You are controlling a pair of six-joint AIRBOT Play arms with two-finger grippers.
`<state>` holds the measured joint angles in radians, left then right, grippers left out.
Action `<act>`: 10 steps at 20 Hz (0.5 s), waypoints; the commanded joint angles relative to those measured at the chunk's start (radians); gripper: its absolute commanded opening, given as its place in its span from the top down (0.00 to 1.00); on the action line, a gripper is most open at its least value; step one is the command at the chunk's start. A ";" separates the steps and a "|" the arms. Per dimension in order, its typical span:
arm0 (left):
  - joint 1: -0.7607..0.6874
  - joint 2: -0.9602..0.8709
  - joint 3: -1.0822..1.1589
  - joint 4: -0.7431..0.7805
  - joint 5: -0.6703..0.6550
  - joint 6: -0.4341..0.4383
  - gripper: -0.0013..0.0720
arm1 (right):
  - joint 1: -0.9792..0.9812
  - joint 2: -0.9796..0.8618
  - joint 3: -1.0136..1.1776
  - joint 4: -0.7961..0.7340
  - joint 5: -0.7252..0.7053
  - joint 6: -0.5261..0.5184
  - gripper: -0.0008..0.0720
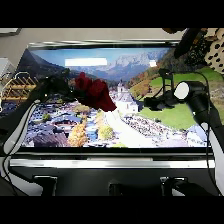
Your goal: Fold the clothes and pants, and hang the long-sleeved shirts on hangers.
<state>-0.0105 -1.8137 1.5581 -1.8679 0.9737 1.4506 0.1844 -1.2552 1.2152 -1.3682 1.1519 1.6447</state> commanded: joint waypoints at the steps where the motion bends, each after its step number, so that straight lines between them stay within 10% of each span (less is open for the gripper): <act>1: -0.013 -0.050 0.001 -0.030 -0.060 -0.003 0.00 | 0.001 0.000 0.001 0.034 0.001 0.001 0.94; 2: -0.017 -0.050 0.004 -0.039 -0.070 -0.003 0.02 | 0.001 0.000 0.001 0.059 0.001 0.001 0.94; 3: -0.019 -0.050 0.011 -0.063 -0.063 -0.003 0.29 | 0.001 0.000 0.001 0.086 0.001 0.001 0.94; 4: -0.020 -0.050 0.026 -0.093 -0.029 -0.001 0.76 | 0.001 0.000 0.001 0.108 -0.002 0.000 0.94; 5: -0.021 -0.049 0.051 -0.115 0.029 0.007 0.96 | 0.001 0.000 0.001 0.123 -0.003 0.001 0.94; 10: -0.088 0.049 0.125 -0.134 0.285 0.030 0.96 | 0.001 0.039 0.001 0.149 0.100 0.000 0.93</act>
<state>-0.0612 -1.8183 1.6535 -1.9785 1.1160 1.4635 0.1844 -1.2404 1.2152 -1.2430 1.1843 1.6447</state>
